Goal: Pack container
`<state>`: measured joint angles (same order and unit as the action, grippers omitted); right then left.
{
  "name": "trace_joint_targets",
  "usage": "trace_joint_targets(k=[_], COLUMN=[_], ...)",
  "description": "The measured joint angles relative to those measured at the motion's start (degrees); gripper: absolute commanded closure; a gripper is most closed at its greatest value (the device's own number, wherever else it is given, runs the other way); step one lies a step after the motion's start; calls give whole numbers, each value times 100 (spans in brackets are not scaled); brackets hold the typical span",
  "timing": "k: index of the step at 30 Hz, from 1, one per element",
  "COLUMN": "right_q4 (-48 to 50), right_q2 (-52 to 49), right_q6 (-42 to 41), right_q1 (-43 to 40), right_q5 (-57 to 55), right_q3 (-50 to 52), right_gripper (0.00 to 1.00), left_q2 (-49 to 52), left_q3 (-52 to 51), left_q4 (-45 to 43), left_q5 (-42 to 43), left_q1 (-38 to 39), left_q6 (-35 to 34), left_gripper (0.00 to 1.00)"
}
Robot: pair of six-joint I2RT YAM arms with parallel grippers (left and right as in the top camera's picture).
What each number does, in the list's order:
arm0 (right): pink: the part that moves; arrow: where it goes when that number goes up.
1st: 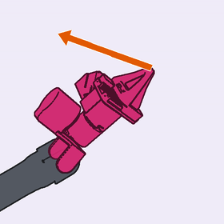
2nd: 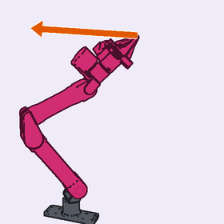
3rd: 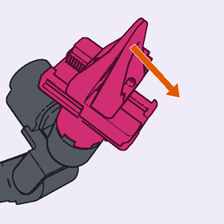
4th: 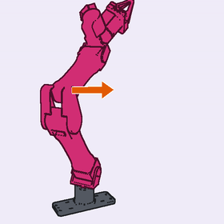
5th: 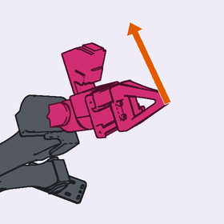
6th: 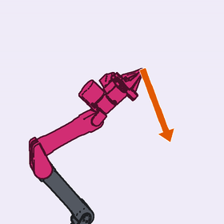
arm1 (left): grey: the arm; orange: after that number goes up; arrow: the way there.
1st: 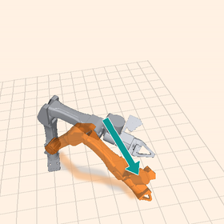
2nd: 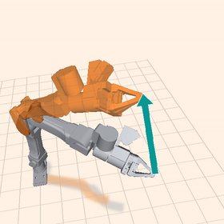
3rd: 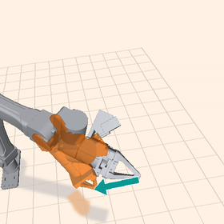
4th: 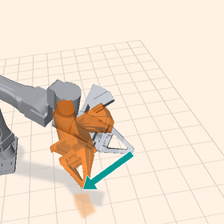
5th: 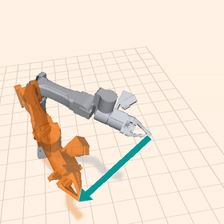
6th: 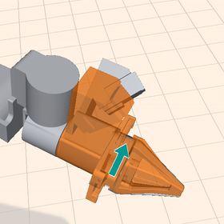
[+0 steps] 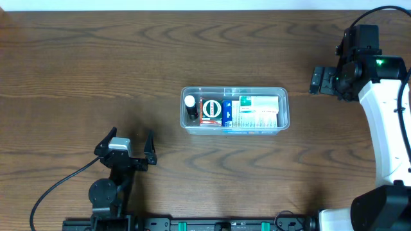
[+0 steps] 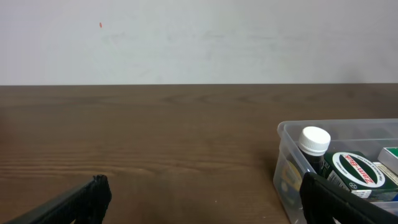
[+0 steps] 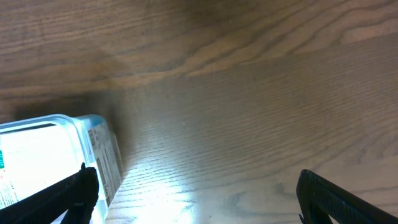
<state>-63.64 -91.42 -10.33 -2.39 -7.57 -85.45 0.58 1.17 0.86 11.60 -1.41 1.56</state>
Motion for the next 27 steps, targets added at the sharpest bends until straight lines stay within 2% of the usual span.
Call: trace_joint_targets(k=[4, 9, 16, 19, 27], right_q4=[4, 48, 251, 975, 3195], right_q2=[269, 1482, 3834, 4892, 7031], right_q6=[0, 0, 0, 0, 0], right_q1=[2, 4, 4, 4, 76], right_q5=[2, 13, 107, 144, 645], right_q3=[15, 376, 2194, 3307, 5423], right_gripper=[1, 1, 1, 1, 1], left_q2=[0, 2, 0, 0, 0], left_q3=[-2, 2, 13, 15, 15], left_q4=[0, 7, 24, 22, 24], left_q5=[2, 2, 0, 0, 0], left_q1=[0, 0, 0, 0, 0], left_q6=[0, 0, 0, 0, 2], left_gripper=[2, 2, 2, 2, 2])
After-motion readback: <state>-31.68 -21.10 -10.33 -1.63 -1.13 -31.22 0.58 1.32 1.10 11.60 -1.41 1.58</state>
